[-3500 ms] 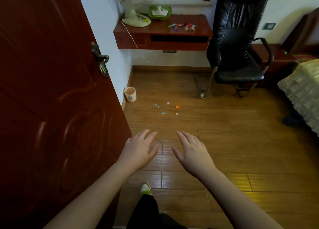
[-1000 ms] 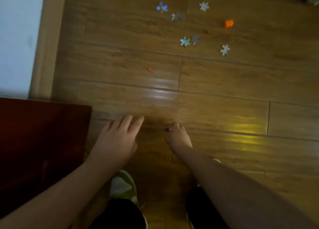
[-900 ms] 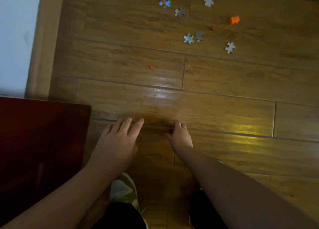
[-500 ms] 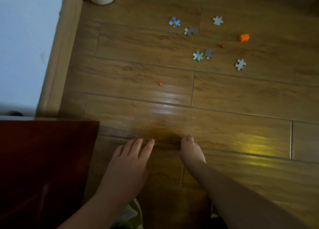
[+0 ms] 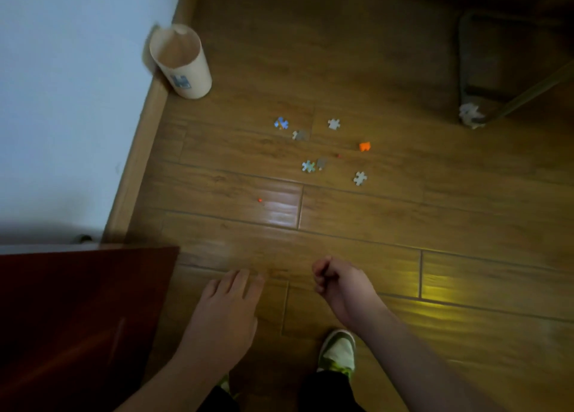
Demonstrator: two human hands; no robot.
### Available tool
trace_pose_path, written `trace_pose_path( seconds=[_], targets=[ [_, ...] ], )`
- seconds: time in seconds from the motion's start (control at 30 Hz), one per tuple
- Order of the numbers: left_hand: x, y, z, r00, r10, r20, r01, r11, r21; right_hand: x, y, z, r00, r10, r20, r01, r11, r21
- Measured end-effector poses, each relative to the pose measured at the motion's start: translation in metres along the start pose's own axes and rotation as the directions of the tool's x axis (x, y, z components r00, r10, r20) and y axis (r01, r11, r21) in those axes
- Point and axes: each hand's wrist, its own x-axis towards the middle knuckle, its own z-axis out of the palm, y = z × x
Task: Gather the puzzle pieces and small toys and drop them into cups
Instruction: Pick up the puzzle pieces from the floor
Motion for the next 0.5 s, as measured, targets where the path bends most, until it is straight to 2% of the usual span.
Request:
trace_pose_path(
  seconds=[0.1,0.2,0.33,0.43,0.5],
  targets=[
    [-0.009,0.018,-0.043,0.999,0.003,-0.051,-0.002,1.0,0.012,-0.042,-0.035,0.005,1.0,0.003,0.026,-0.005,0.997,0.073],
    [-0.016,0.03,-0.079,0.998,-0.009,-0.061,0.01,1.0,0.017,-0.076,-0.06,0.009,0.997,0.012,0.072,-0.016,0.998,0.059],
    [-0.026,0.038,-0.121,0.996,-0.083,-0.046,0.085,0.995,0.05,-0.107,-0.092,0.019,0.993,-0.046,0.109,0.064,0.982,-0.175],
    [-0.036,0.039,-0.138,0.989,-0.144,-0.041,0.146,0.988,0.057,-0.116,-0.108,0.024,0.984,-0.086,0.154,0.151,0.863,-0.483],
    [-0.037,0.039,-0.144,0.985,-0.169,-0.039,0.17,0.985,0.03,-0.12,-0.117,0.026,0.979,-0.073,0.191,0.169,0.812,-0.558]
  ],
)
